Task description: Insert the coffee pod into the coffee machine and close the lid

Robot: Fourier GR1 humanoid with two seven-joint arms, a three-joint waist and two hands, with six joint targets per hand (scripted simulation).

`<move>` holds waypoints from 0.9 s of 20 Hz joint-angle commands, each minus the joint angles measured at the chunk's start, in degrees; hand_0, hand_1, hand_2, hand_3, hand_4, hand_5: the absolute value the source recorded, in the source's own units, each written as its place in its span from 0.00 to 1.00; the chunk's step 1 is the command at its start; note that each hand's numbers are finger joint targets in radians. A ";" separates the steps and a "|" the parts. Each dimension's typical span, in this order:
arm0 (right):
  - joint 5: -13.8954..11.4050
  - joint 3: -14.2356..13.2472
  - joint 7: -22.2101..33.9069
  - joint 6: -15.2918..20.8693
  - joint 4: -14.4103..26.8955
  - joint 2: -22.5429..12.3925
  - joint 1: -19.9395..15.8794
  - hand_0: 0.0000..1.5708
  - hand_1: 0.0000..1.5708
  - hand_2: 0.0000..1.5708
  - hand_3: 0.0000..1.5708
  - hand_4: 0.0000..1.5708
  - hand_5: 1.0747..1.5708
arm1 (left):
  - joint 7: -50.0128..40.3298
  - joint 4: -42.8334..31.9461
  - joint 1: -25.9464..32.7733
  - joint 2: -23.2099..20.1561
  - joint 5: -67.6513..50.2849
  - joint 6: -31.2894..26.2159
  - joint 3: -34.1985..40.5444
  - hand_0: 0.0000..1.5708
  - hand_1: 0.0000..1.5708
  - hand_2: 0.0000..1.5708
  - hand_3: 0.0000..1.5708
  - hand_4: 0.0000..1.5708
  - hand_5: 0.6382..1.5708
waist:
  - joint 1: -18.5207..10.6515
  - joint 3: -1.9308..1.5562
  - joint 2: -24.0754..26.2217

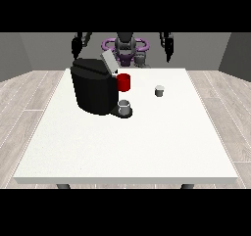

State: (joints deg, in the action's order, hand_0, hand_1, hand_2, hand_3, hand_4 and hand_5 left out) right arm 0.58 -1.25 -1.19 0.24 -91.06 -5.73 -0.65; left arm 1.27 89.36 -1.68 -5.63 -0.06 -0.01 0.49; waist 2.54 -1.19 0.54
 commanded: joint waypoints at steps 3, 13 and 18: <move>1.74 -0.90 -1.52 -2.31 2.20 -0.46 -0.23 0.00 0.00 0.00 0.00 0.00 1.00 | 4.10 -1.44 -0.23 -5.45 5.73 -3.98 -2.33 0.00 0.00 0.00 0.00 0.00 1.00 | -0.81 1.18 -1.03; -9.99 2.78 -1.11 7.64 0.90 1.66 -4.71 0.00 0.00 0.00 0.00 0.00 1.00 | 0.97 -11.46 -12.31 -19.84 13.26 -11.05 0.82 0.00 0.00 0.00 0.00 0.00 1.00 | 4.80 1.20 -7.97; -13.79 7.40 3.73 9.48 -3.07 4.22 -9.81 0.00 0.00 0.00 0.00 0.00 1.00 | 1.86 -21.27 -19.18 -22.65 17.07 -11.43 1.59 0.00 0.00 0.00 0.00 0.00 1.00 | 8.20 1.24 -12.96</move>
State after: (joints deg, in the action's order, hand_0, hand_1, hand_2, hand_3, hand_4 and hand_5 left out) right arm -10.11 3.76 -0.56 7.86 -92.44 -2.82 -6.96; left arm 2.81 74.12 -16.27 -26.26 14.81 -10.40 1.57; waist 9.26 0.01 -9.36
